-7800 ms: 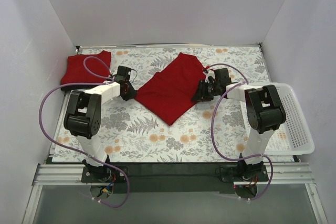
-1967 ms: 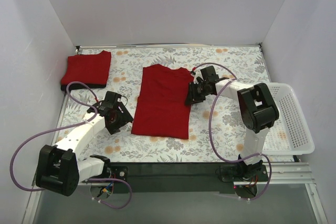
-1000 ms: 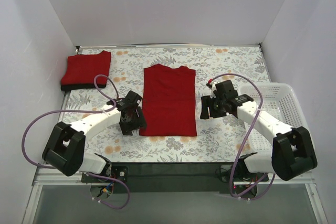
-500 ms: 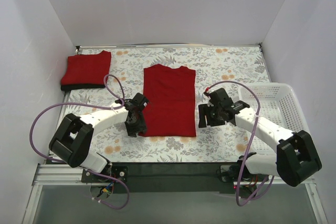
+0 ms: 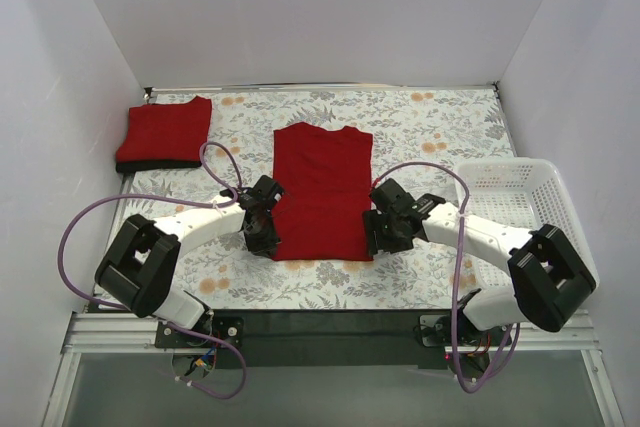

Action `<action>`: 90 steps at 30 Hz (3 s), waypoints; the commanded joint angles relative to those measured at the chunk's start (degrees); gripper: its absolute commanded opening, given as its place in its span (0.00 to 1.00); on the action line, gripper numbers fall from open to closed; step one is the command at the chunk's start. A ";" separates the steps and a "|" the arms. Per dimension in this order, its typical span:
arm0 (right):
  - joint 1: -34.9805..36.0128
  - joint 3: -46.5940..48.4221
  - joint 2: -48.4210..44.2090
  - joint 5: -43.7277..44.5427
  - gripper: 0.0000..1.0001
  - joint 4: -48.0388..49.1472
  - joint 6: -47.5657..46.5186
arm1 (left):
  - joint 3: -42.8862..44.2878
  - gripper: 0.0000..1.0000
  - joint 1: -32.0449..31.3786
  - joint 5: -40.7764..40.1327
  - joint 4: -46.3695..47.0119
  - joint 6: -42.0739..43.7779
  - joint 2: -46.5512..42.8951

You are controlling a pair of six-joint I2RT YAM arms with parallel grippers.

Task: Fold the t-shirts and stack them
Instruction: Fold the tshirt

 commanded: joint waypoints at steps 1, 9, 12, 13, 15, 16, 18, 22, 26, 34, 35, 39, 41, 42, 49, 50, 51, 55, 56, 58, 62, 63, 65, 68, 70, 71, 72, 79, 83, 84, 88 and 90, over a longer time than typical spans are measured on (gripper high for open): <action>1.46 3.49 0.62 2.66 0.57 -0.83 3.51 | -1.92 0.00 -0.19 -0.57 1.28 1.34 0.97; 3.31 5.34 4.75 3.19 0.55 -0.92 4.74 | -2.19 0.00 -0.19 -0.13 1.46 1.78 -0.26; 4.19 6.04 6.51 3.81 0.52 -1.53 5.09 | -2.27 0.00 -0.19 -0.05 1.46 1.87 -0.52; 4.71 6.04 7.38 3.98 0.52 -1.71 5.18 | -2.27 0.00 -0.19 0.13 1.46 2.04 -0.70; 4.98 6.04 8.26 3.98 0.51 -1.88 5.44 | -2.27 0.00 -0.11 0.31 1.37 2.13 -0.96; 5.24 6.04 9.40 3.90 0.51 -2.06 5.53 | -2.19 0.00 -0.19 0.48 1.20 2.22 -0.79; 5.59 6.22 10.37 4.07 0.49 -2.67 5.53 | -1.92 0.00 -0.11 0.66 1.20 2.31 -0.70; 5.77 6.31 13.01 4.51 0.43 -3.12 5.53 | -1.48 0.00 -0.19 1.19 0.76 2.04 -0.70; 5.86 6.57 15.47 3.20 0.40 -3.12 5.01 | -1.22 0.00 -0.19 1.10 0.41 1.69 -1.14; 5.77 7.54 18.99 1.08 0.27 -2.94 3.51 | -0.34 0.00 -0.19 1.80 0.14 1.25 -0.88; 5.77 7.45 18.82 1.17 0.26 -2.94 3.51 | -0.25 0.00 -0.19 1.63 -0.20 1.16 -1.14; 5.60 7.18 17.15 1.78 0.02 -2.94 3.16 | -0.08 0.00 -0.19 0.92 -0.82 0.81 -2.19; 5.16 7.79 15.66 2.40 0.01 -3.12 2.46 | 0.45 0.00 -0.19 1.18 -1.35 0.99 -2.54; 4.89 7.89 14.96 2.75 0.01 -3.55 2.20 | 0.71 0.00 -0.19 1.27 -1.53 1.07 -2.55; 4.45 10.17 5.83 4.87 0.01 -13.21 -4.91 | 3.35 0.00 -0.19 2.24 -7.40 2.83 -7.28; 4.45 10.00 4.76 1.82 0.01 -14.18 -6.66 | 3.35 0.00 -0.19 4.59 -8.55 3.01 -7.99; 4.45 9.65 3.80 0.39 0.01 -16.19 -7.29 | 2.83 0.00 -0.28 6.79 -9.43 3.10 -10.08; 4.54 7.89 -3.74 -4.70 0.01 -22.44 -8.35 | -0.33 0.00 -0.72 11.81 -14.60 2.22 -18.95; 4.63 7.97 -5.16 -5.50 0.01 -23.76 -8.18 | -0.60 0.00 -0.72 12.78 -15.84 2.13 -20.90; 4.63 8.33 -8.85 -8.49 0.01 -27.45 -7.83 | -1.13 0.00 -0.81 15.41 -18.04 1.69 -25.54; 4.63 10.69 -12.38 -13.84 0.01 -33.94 -6.86 | -0.09 0.00 -1.07 20.33 -23.05 0.64 -30.48; 4.63 11.31 -12.73 -14.47 0.01 -34.92 -6.68 | 0.45 0.00 -1.16 21.22 -23.58 0.46 -31.19; 4.63 13.06 -13.52 -15.17 0.01 -37.73 -6.24 | 2.81 0.00 -1.16 22.45 -25.25 0.37 -32.42; 4.54 19.03 -12.30 -11.95 0.01 -42.12 -6.59 | 6.68 0.00 -1.07 19.14 -27.36 0.37 -31.91; 4.45 25.60 -9.50 -9.21 0.01 -44.07 -7.03 | 10.98 0.00 -1.07 15.53 -27.37 -0.33 -29.80; 4.45 27.47 -8.53 -8.16 0.01 -44.60 -7.82 | 11.95 0.00 -1.07 13.68 -27.02 -0.68 -29.01; 4.28 29.49 -7.65 -6.84 0.01 -44.86 -8.61 | 13.62 0.00 -1.07 9.66 -26.49 -1.03 -28.04; -0.37 39.96 0.96 -3.66 0.01 -44.87 -15.37 | 17.67 0.00 -0.98 -0.99 -19.73 -0.51 -17.33; -4.68 42.95 3.69 -1.64 0.01 -44.25 -18.72 | 18.55 0.00 -0.72 -4.08 -16.39 -0.16 -13.20; -5.65 43.04 4.05 -1.55 0.01 -43.99 -19.51 | 18.82 0.00 -0.46 -4.78 -15.86 0.02 -12.40; -11.00 43.22 5.89 -3.05 0.01 -41.35 -22.67 | 20.66 0.00 0.42 -7.78 -13.49 0.46 -9.84; -12.24 43.57 6.77 -5.33 0.01 -39.68 -23.55 | 21.28 0.00 1.04 -7.87 -12.08 1.42 -8.61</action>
